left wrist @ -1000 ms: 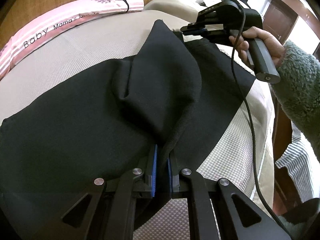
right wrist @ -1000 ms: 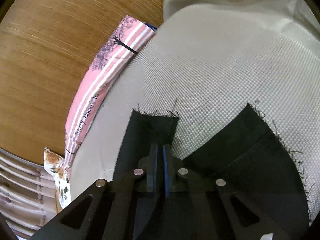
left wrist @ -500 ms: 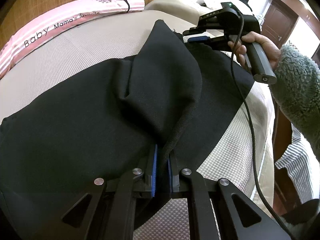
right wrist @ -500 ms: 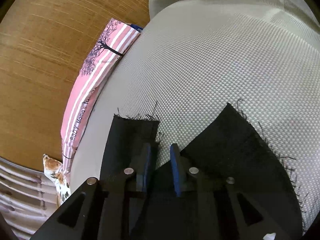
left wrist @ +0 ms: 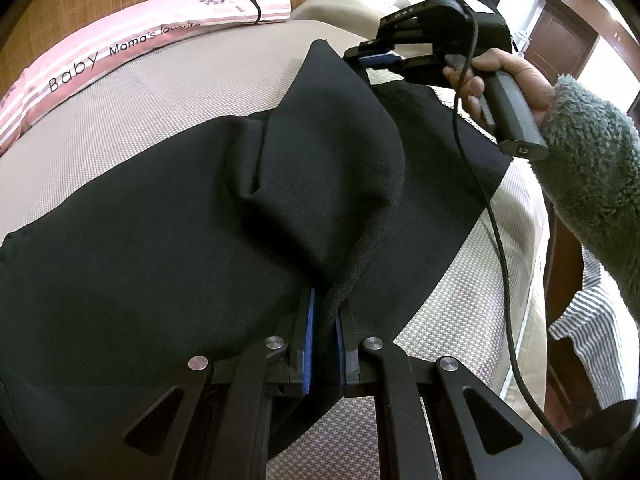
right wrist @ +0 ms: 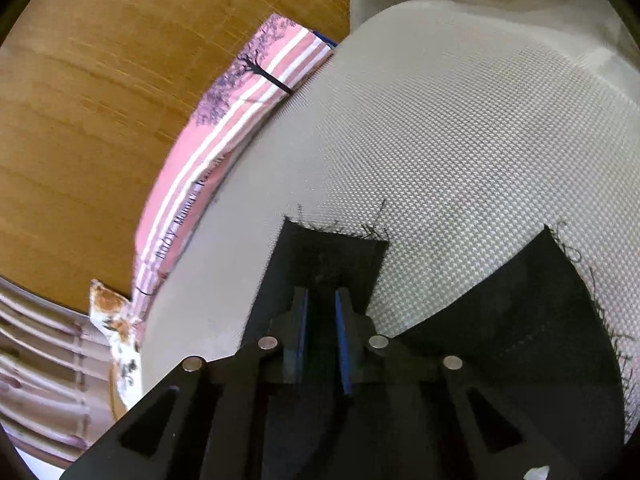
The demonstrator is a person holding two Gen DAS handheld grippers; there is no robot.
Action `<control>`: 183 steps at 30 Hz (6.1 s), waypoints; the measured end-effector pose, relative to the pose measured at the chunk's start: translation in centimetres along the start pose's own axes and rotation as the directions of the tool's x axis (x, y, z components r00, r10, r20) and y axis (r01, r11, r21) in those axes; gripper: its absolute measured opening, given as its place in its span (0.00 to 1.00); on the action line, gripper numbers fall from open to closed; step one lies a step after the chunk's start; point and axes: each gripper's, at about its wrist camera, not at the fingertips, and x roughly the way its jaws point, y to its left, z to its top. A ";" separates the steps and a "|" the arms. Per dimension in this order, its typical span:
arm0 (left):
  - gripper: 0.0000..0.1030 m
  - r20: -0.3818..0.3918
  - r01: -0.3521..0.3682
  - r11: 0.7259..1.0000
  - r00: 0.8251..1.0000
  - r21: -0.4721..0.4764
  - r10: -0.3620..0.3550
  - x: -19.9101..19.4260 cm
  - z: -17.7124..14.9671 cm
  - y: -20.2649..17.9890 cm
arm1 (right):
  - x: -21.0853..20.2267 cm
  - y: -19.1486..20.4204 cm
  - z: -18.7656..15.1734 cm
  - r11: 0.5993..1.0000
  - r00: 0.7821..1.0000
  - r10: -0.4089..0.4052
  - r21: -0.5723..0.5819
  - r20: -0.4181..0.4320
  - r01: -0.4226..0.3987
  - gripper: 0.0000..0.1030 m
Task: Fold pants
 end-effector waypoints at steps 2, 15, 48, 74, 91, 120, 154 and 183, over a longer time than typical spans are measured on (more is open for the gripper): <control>0.09 0.000 0.001 1.000 1.000 -0.002 -0.001 0.0 0.0 0.1 | 0.7 -0.2 0.0 1.000 1.000 -0.026 0.000 -0.007 0.026 0.15; 0.09 -0.007 -0.041 0.999 0.999 0.032 0.041 0.1 0.4 -0.9 | -8.9 0.4 -1.7 0.998 0.983 0.053 -0.044 0.176 -0.046 0.04; 0.12 -0.058 -0.034 0.960 0.997 0.278 0.052 -0.8 -0.1 -4.0 | -17.3 -8.6 -10.2 0.965 0.948 -0.259 0.080 0.184 0.249 0.17; 0.21 0.001 -0.133 0.986 0.991 -0.097 0.134 -0.7 2.8 7.9 | -4.7 -3.4 0.0 0.844 0.950 -0.306 -0.444 0.060 0.300 0.34; 0.22 0.030 -0.151 0.982 0.987 -0.114 0.155 -0.5 3.0 7.7 | -5.9 -1.7 -2.2 0.782 0.907 -0.383 -0.460 0.177 0.420 0.03; 0.28 0.094 -0.261 0.888 0.944 -0.379 0.317 -7.2 -0.7 15.9 | -6.6 4.6 -2.8 0.851 0.952 -0.275 -0.426 0.134 0.306 0.27; 0.32 0.138 -0.197 0.781 0.930 -0.592 0.339 -15.5 -16.7 21.9 | 21.0 31.2 -20.9 0.660 0.873 -0.089 -0.685 -0.479 -0.308 0.12; 0.52 0.077 -0.278 0.897 0.944 -0.344 0.322 -4.4 0.9 20.5 | 6.9 16.5 -14.1 0.721 0.940 -0.336 -0.657 -0.056 0.219 0.30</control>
